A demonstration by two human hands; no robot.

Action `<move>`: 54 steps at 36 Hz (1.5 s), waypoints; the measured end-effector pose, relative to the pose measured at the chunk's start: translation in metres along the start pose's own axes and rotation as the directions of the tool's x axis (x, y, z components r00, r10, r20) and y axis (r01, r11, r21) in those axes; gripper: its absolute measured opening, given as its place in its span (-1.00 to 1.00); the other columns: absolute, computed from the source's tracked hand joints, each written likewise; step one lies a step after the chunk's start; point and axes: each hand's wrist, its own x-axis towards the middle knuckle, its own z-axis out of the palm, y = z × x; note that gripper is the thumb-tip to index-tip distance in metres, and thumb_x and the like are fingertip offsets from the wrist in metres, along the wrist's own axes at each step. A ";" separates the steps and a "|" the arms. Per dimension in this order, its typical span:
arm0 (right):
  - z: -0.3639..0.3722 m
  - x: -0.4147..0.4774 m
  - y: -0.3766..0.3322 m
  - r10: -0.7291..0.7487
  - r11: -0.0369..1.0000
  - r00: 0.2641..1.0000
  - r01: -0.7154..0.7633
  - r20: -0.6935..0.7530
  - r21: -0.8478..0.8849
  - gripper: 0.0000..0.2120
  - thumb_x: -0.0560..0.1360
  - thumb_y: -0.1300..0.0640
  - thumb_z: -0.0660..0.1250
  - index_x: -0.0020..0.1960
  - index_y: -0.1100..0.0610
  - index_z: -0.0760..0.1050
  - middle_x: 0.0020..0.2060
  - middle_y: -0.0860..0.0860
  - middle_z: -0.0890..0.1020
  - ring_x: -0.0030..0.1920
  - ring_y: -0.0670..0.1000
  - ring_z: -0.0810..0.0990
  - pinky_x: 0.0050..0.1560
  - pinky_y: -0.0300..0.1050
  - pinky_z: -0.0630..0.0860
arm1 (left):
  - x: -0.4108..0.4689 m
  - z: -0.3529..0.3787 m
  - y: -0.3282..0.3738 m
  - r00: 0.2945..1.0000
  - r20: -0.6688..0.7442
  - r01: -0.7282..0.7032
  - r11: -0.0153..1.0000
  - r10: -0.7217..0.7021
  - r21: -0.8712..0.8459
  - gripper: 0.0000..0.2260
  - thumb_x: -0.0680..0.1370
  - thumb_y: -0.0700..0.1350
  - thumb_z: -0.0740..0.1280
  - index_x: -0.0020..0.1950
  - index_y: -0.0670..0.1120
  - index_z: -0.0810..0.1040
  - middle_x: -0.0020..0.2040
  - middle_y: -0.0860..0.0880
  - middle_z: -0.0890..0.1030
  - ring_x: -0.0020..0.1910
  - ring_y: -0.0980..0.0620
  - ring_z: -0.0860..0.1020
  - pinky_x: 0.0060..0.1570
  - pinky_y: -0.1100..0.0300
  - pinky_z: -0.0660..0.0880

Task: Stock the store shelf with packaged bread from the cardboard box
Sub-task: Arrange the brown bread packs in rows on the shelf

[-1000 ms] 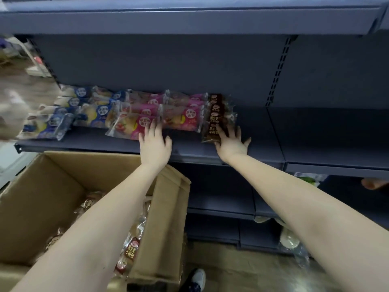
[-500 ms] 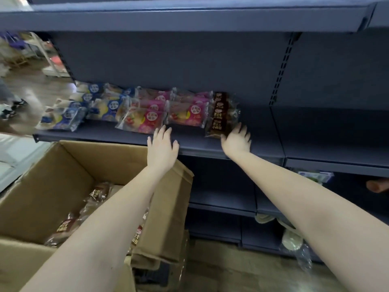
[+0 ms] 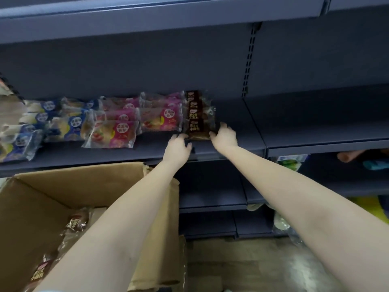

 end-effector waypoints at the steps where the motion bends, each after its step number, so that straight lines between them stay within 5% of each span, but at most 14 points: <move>1: 0.000 0.003 0.001 0.012 1.000 1.000 -0.012 0.008 0.007 -0.43 0.58 0.01 0.22 0.48 0.24 0.14 0.33 0.24 0.40 0.32 0.27 0.37 0.22 0.05 0.40 | 0.004 0.002 0.002 1.000 0.004 -0.002 1.000 0.002 0.002 -0.67 0.60 -0.14 0.24 0.35 -0.21 0.45 0.33 -0.22 0.42 0.27 -0.19 0.43 0.20 0.09 0.37; 9: 0.007 0.019 -0.002 0.081 0.977 0.996 -0.085 0.027 0.198 -0.62 0.53 0.16 0.28 0.33 0.15 0.39 0.18 0.13 0.56 0.18 0.15 0.53 -0.06 -0.24 0.37 | 0.014 0.011 0.000 1.000 -0.019 -0.019 1.000 0.019 0.009 -0.71 0.59 -0.16 0.26 0.29 -0.20 0.53 0.31 -0.18 0.45 0.19 -0.18 0.50 0.15 0.08 0.44; 17: 0.008 0.027 -0.006 0.057 0.952 0.998 -0.054 -0.001 0.300 -0.63 0.47 0.26 0.32 0.27 0.13 0.43 0.12 0.06 0.60 0.14 0.06 0.56 -0.15 -0.36 0.35 | 0.017 0.013 -0.009 0.997 -0.045 -0.058 0.998 0.058 0.005 -0.68 0.59 -0.17 0.25 0.33 -0.22 0.50 0.35 -0.16 0.44 0.26 -0.14 0.46 0.23 0.14 0.36; 21: 0.009 0.028 -0.007 0.060 0.942 0.998 -0.056 -0.004 0.331 -0.57 0.45 0.20 0.34 0.30 0.13 0.38 0.15 0.09 0.57 0.15 0.09 0.54 -0.05 -0.24 0.41 | 0.022 0.012 -0.009 0.997 -0.042 -0.062 0.998 0.062 0.000 -0.68 0.59 -0.17 0.25 0.33 -0.21 0.50 0.34 -0.17 0.45 0.27 -0.14 0.46 0.24 0.13 0.37; 25: 0.005 0.022 -0.016 -0.017 0.947 0.975 0.087 -0.222 0.310 -0.47 0.36 0.17 0.33 0.32 0.11 0.33 0.21 0.10 0.45 0.22 0.15 0.38 0.18 0.10 0.42 | 0.026 0.004 -0.012 0.997 -0.065 -0.045 0.999 0.044 -0.005 -0.71 0.58 -0.17 0.24 0.28 -0.14 0.55 0.25 -0.18 0.51 0.19 -0.17 0.49 0.14 0.08 0.46; 34: 0.012 0.018 -0.083 -0.324 0.934 0.928 0.345 -0.186 0.094 -0.51 0.42 0.13 0.28 0.35 0.11 0.33 0.31 0.14 0.37 0.31 0.18 0.34 0.31 0.05 0.32 | 0.010 -0.058 -0.049 0.943 -0.311 -0.088 0.990 0.118 0.110 -0.76 0.53 -0.22 0.25 0.15 -0.17 0.59 0.14 -0.17 0.55 0.12 -0.21 0.47 0.06 -0.02 0.46; 40: 0.057 -0.024 -0.145 -0.609 0.788 0.791 0.611 -0.048 0.074 -0.53 0.44 0.22 0.24 0.35 0.10 0.35 0.32 0.12 0.38 0.27 0.18 0.38 0.18 0.05 0.43 | -0.028 -0.114 -0.107 0.901 -0.429 0.029 0.978 0.063 0.204 -0.76 0.53 -0.22 0.25 0.16 -0.19 0.57 0.14 -0.18 0.55 0.14 -0.20 0.47 0.09 -0.03 0.42; 45: 0.108 -0.075 -0.182 -0.774 0.630 0.632 0.762 0.039 0.150 -0.56 0.41 0.29 0.20 0.29 0.15 0.41 0.21 0.10 0.45 0.23 0.13 0.39 0.26 0.08 0.37 | -0.081 -0.146 -0.166 0.882 -0.467 0.157 0.974 -0.062 0.166 -0.75 0.54 -0.24 0.24 0.18 -0.14 0.57 0.22 -0.11 0.52 0.22 -0.13 0.43 0.18 0.00 0.39; 54: 0.185 -0.153 -0.210 -0.897 0.428 0.374 0.870 0.238 0.245 -0.58 0.43 0.33 0.22 0.29 0.18 0.42 0.23 0.11 0.43 0.22 0.10 0.40 0.13 -0.14 0.35 | -0.159 -0.169 -0.253 0.864 -0.411 0.383 0.910 -0.290 0.162 -0.75 0.53 -0.22 0.21 0.15 -0.12 0.60 0.18 -0.08 0.55 0.19 -0.10 0.45 0.24 0.04 0.36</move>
